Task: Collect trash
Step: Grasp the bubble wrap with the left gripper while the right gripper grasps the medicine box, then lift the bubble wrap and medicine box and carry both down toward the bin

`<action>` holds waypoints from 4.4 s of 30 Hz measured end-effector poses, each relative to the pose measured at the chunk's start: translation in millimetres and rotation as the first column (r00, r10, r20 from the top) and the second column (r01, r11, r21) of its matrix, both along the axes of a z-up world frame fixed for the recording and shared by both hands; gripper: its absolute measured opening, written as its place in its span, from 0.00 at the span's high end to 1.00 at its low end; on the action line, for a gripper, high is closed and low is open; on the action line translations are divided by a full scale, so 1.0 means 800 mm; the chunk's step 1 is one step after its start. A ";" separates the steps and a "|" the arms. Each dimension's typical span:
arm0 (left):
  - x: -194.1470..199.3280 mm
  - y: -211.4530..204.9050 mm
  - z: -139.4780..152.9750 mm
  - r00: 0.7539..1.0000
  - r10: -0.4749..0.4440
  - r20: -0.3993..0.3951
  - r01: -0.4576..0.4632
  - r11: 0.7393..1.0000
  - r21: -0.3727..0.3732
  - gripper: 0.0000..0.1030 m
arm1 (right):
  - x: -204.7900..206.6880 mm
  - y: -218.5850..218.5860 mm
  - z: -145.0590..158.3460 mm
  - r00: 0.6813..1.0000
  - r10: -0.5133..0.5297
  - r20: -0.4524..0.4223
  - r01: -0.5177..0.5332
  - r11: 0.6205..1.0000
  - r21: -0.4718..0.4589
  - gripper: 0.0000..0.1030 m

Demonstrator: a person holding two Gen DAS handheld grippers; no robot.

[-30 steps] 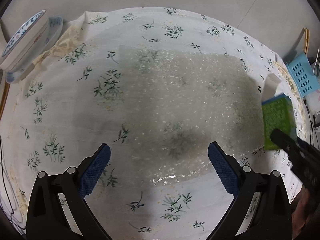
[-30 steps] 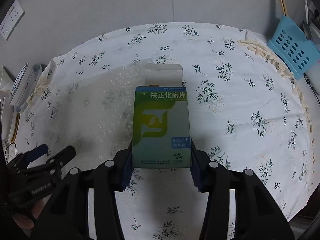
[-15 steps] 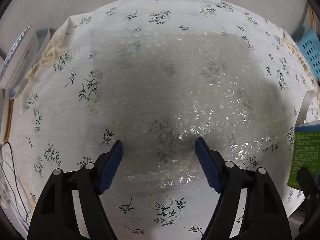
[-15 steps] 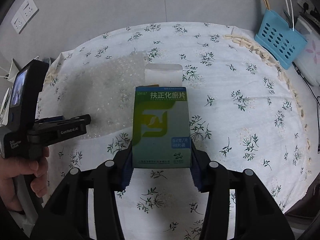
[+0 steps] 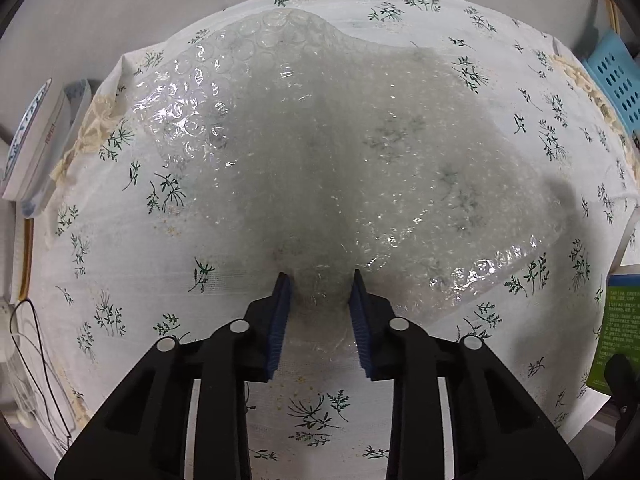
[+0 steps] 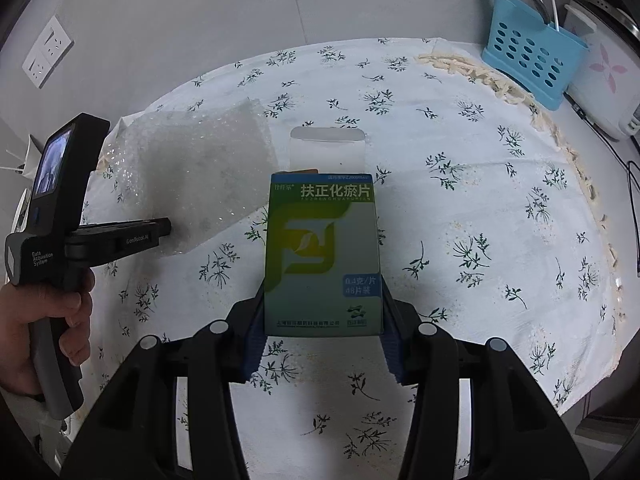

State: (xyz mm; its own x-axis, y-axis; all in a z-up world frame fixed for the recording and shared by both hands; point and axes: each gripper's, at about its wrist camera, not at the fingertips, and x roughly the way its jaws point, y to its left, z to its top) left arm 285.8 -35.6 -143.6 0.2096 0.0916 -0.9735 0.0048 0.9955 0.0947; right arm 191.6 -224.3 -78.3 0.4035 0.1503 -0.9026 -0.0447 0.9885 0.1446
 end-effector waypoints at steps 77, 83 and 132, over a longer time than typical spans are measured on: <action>-0.343 -0.062 0.128 0.974 0.006 0.227 0.047 0.973 -0.228 0.84 | -0.206 -0.114 0.082 0.989 0.066 0.135 -0.070 0.997 0.027 0.56; -0.377 -0.075 0.119 0.976 -0.003 0.219 0.057 0.969 -0.242 0.84 | -0.233 -0.125 0.074 0.990 0.072 0.125 -0.075 0.997 0.022 0.56; -0.523 -0.134 -0.083 0.998 -0.053 -0.015 0.049 0.981 -0.190 0.84 | -0.377 -0.148 -0.115 0.984 0.149 -0.093 -0.150 0.989 -0.011 0.56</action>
